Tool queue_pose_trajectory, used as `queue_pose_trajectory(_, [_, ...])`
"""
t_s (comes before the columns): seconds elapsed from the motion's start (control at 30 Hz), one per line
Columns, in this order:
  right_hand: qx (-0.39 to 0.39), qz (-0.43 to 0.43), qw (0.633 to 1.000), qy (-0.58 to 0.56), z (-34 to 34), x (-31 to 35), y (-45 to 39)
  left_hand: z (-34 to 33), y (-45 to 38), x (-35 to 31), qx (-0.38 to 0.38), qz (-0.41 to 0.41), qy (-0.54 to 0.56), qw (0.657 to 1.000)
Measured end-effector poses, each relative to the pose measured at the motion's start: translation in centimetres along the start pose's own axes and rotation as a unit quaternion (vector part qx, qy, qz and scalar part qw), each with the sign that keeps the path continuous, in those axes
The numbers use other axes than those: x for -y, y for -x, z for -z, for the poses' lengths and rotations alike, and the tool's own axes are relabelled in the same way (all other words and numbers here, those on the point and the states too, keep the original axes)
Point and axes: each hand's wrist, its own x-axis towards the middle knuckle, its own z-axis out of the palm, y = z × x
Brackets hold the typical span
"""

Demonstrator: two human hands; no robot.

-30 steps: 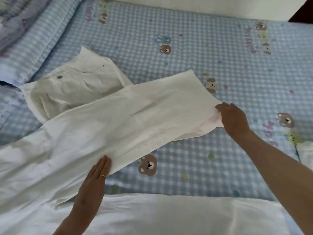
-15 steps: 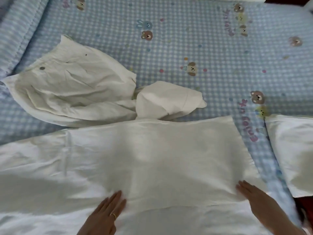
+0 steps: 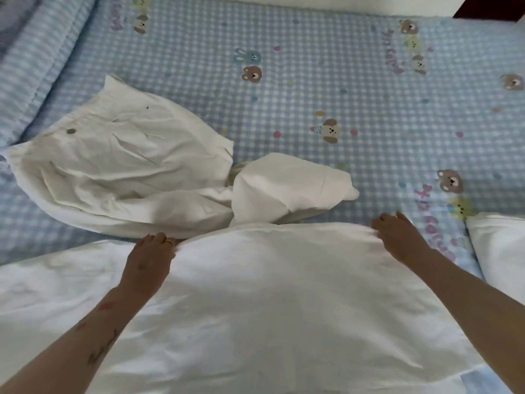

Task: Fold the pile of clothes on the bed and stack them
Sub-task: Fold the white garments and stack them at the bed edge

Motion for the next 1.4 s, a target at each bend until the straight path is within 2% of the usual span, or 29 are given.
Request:
queue_pose_trajectory(0.13, [-0.205, -0.063, 0.970, -0.117, 4.1, -2.2, 3.5, 2.9, 2.2, 1.4, -0.092, 0.017, 0.015, 0.996])
queue_pose_trajectory(0.27, [-0.341, -0.009, 0.933, -0.112, 10.1, -4.1, 8.1, 8.1, 4.4, 2.6, -0.209, 0.057, 0.061, 0.974])
queue_pose_trajectory(0.33, [-0.370, -0.028, 0.919, -0.135, 12.4, -4.5, 11.3, 10.4, 6.4, 2.9, -0.273, 0.061, 0.083, 0.956])
queue_pose_trajectory(0.4, [-0.359, -0.051, 0.917, -0.165, 12.8, -4.9, 15.4, 11.1, 9.7, 3.3, -0.284, 0.046, 0.097, 0.953])
queue_pose_trajectory(0.5, [-0.262, -0.086, 0.938, -0.213, 9.5, -4.6, 22.7, 8.3, 16.2, 3.4, -0.203, 0.059, 0.214, 0.954])
queue_pose_trajectory(0.53, [-0.220, -0.088, 0.943, -0.233, 7.6, -4.1, 25.0, 6.9, 18.4, 3.0, -0.188, 0.008, 0.213, 0.959])
queue_pose_trajectory(0.6, [-0.188, -0.041, 0.957, -0.217, 3.1, -2.6, 28.7, 3.4, 22.0, 2.5, -0.160, -0.150, 0.113, 0.969])
queue_pose_trajectory(0.63, [-0.197, -0.010, 0.963, -0.182, 0.9, -1.8, 30.1, 1.0, 23.8, 2.2, -0.157, -0.195, 0.072, 0.965])
queue_pose_trajectory(0.7, [-0.183, 0.026, 0.971, -0.150, -3.2, 0.3, 32.1, -3.1, 26.3, 1.3, -0.142, -0.223, 0.046, 0.963])
queue_pose_trajectory(0.77, [-0.134, 0.047, 0.979, -0.148, -6.7, 2.2, 33.3, -6.0, 27.5, 1.0, -0.092, -0.227, 0.036, 0.969])
queue_pose_trajectory(0.8, [-0.097, 0.029, 0.984, -0.149, -7.9, 3.1, 33.9, -7.0, 27.9, 0.9, -0.075, -0.234, 0.027, 0.969])
queue_pose_trajectory(0.87, [-0.051, 0.004, 0.986, -0.157, -9.5, 4.0, 35.1, -8.1, 28.1, 0.9, -0.086, -0.247, 0.009, 0.965])
queue_pose_trajectory(1.0, [-0.055, -0.034, 0.979, -0.193, -10.5, 5.1, 38.4, -8.6, 29.4, 1.4, -0.124, -0.254, 0.004, 0.959])
queue_pose_trajectory(1.1, [-0.054, -0.019, 0.978, -0.199, -11.5, 5.9, 40.9, -8.7, 30.9, 1.2, -0.102, -0.251, 0.003, 0.963])
queue_pose_trajectory(1.27, [-0.078, -0.053, 0.978, -0.185, -14.0, 6.1, 41.3, -8.7, 32.5, -0.5, 0.004, -0.188, -0.041, 0.981])
queue_pose_trajectory(1.4, [-0.073, -0.056, 0.977, -0.193, -15.6, 5.6, 42.7, -8.7, 34.7, -0.9, 0.067, -0.185, -0.049, 0.979])
